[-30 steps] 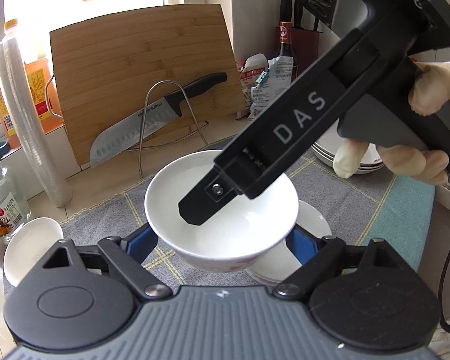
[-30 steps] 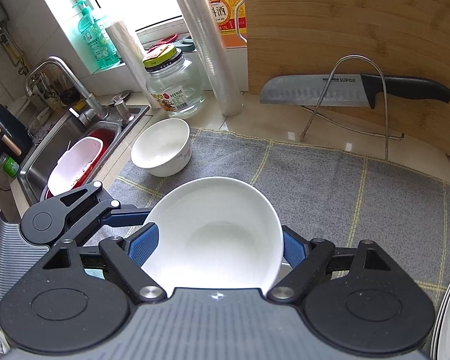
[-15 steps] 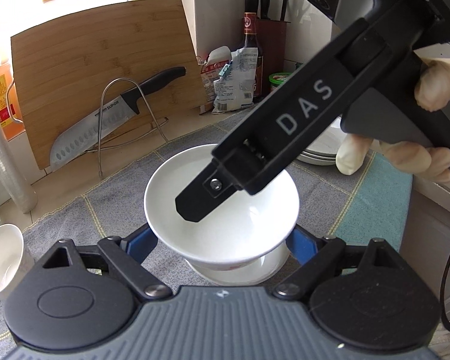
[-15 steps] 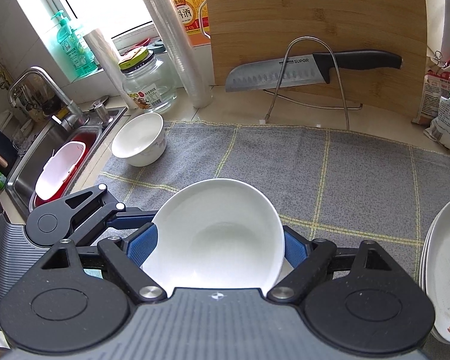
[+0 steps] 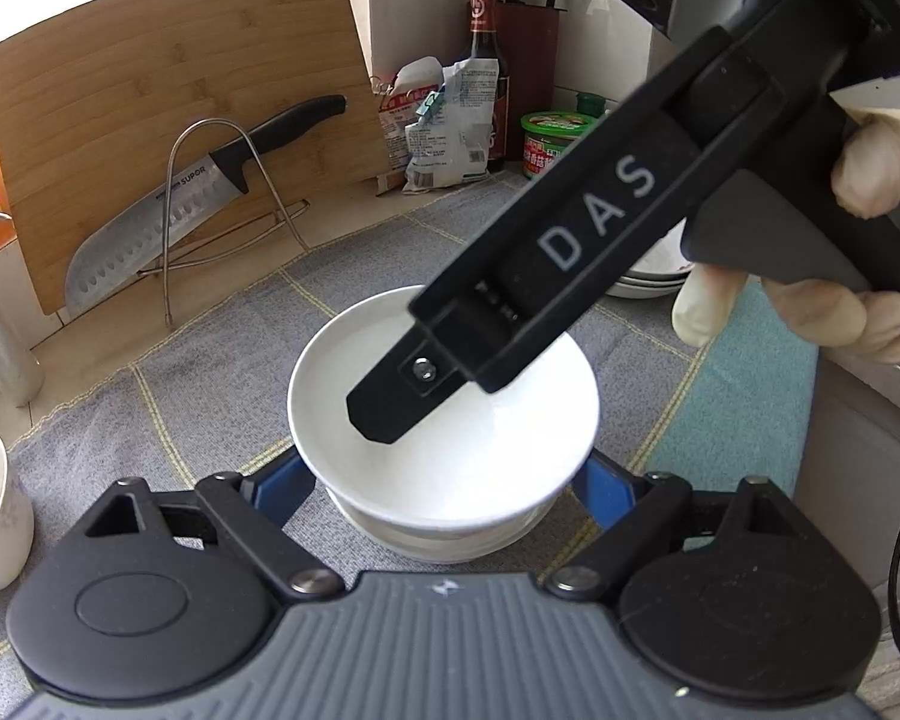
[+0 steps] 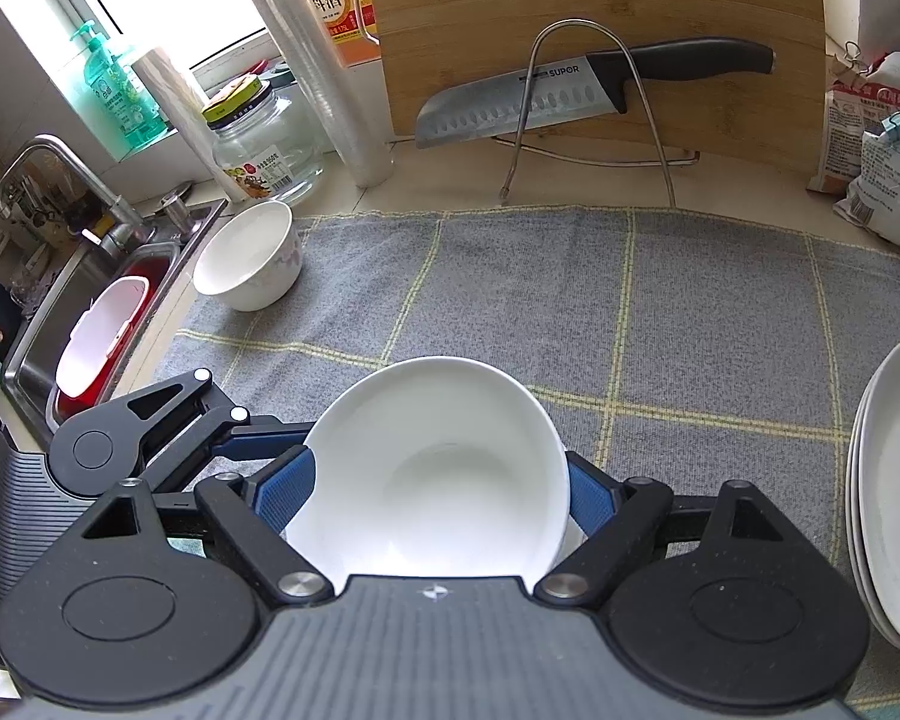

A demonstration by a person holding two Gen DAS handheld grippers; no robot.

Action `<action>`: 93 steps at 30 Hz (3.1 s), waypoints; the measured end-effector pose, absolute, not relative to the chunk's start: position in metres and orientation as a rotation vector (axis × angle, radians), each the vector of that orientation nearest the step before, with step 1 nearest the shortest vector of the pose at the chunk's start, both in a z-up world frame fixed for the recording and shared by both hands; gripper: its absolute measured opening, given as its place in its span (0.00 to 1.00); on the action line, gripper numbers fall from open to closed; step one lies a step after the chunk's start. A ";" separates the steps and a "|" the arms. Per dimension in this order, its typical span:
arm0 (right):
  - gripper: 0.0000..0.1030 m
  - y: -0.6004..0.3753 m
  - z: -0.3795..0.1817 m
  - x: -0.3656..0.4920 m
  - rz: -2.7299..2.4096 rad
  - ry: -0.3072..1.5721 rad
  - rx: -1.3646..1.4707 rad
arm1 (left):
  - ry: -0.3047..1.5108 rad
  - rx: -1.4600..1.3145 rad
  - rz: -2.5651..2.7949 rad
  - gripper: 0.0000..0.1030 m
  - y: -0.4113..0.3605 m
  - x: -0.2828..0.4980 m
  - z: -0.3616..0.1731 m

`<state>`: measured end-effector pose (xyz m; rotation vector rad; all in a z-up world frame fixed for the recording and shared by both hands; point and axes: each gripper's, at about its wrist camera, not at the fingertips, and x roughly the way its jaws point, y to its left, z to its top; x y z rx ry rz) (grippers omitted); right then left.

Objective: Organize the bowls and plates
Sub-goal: 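Lower the white bowl into the pink-flower bowl with the right tool, then open the right tool and pull it back from the bowls, then move the left tool into the white bowl beside the glass jar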

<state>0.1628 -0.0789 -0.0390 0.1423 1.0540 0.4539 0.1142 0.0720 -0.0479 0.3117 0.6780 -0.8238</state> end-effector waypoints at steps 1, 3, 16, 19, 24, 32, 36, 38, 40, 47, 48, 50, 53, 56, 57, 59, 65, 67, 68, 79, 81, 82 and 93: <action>0.88 -0.079 -0.040 0.164 0.453 1.057 0.143 | 0.681 0.312 -0.824 0.89 0.072 0.114 -0.048; 0.88 -0.078 -0.041 0.164 0.452 1.061 0.141 | 0.686 0.311 -0.826 0.89 0.072 0.115 -0.049; 0.88 -0.079 -0.050 0.168 0.446 1.071 0.149 | 0.709 0.304 -0.829 0.89 0.069 0.124 -0.055; 0.88 -0.079 -0.050 0.168 0.446 1.072 0.144 | 0.712 0.306 -0.829 0.89 0.069 0.125 -0.056; 0.95 -0.081 -0.050 0.168 0.448 1.068 0.152 | 0.718 0.306 -0.827 0.90 0.069 0.127 -0.059; 0.97 -0.086 -0.045 0.166 0.431 1.039 0.149 | 0.707 0.281 -0.854 0.94 0.078 0.125 -0.055; 0.97 -0.081 -0.043 0.165 0.413 1.014 0.117 | 0.696 0.270 -0.859 0.94 0.084 0.123 -0.052; 0.97 -0.076 -0.041 0.164 0.411 0.994 0.087 | 0.694 0.264 -0.851 0.95 0.087 0.124 -0.051; 1.00 -0.070 -0.038 0.162 0.397 0.963 0.039 | 0.685 0.258 -0.837 0.95 0.092 0.125 -0.051; 1.00 -0.041 -0.023 0.156 0.375 0.859 -0.111 | 0.679 0.215 -0.754 0.96 0.120 0.137 -0.046; 1.00 -0.036 -0.021 0.155 0.376 0.845 -0.124 | 0.679 0.208 -0.745 0.96 0.126 0.138 -0.045; 1.00 -0.025 -0.016 0.155 0.383 0.817 -0.140 | 0.682 0.204 -0.727 0.96 0.139 0.141 -0.043; 1.00 -0.008 -0.013 0.159 0.403 0.793 -0.146 | 0.688 0.208 -0.671 0.97 0.161 0.146 -0.043; 1.00 0.015 -0.010 0.164 0.434 0.773 -0.143 | 0.708 0.202 -0.570 0.97 0.186 0.157 -0.043; 1.00 0.024 -0.009 0.166 0.451 0.772 -0.144 | 0.712 0.196 -0.541 0.97 0.196 0.163 -0.042; 1.00 0.041 -0.009 0.170 0.469 0.762 -0.156 | 0.721 0.188 -0.466 0.97 0.217 0.173 -0.040; 1.00 0.085 -0.013 0.180 0.516 0.742 -0.188 | 0.718 0.167 -0.296 0.97 0.275 0.207 -0.030; 1.00 0.096 -0.017 0.184 0.520 0.742 -0.199 | 0.720 0.143 -0.274 0.97 0.290 0.219 -0.027; 1.00 0.101 -0.018 0.187 0.518 0.747 -0.203 | 0.722 0.126 -0.271 0.97 0.298 0.226 -0.025; 1.00 0.153 -0.047 0.219 0.499 0.790 -0.262 | 0.775 0.041 -0.357 0.97 0.318 0.286 -0.028; 1.00 0.157 -0.053 0.224 0.495 0.804 -0.268 | 0.783 0.041 -0.379 0.96 0.317 0.294 -0.030; 1.00 0.158 -0.057 0.226 0.495 0.813 -0.270 | 0.785 0.042 -0.389 0.97 0.316 0.297 -0.031; 1.00 0.173 -0.086 0.253 0.500 0.872 -0.284 | 0.817 0.071 -0.450 0.96 0.311 0.329 -0.040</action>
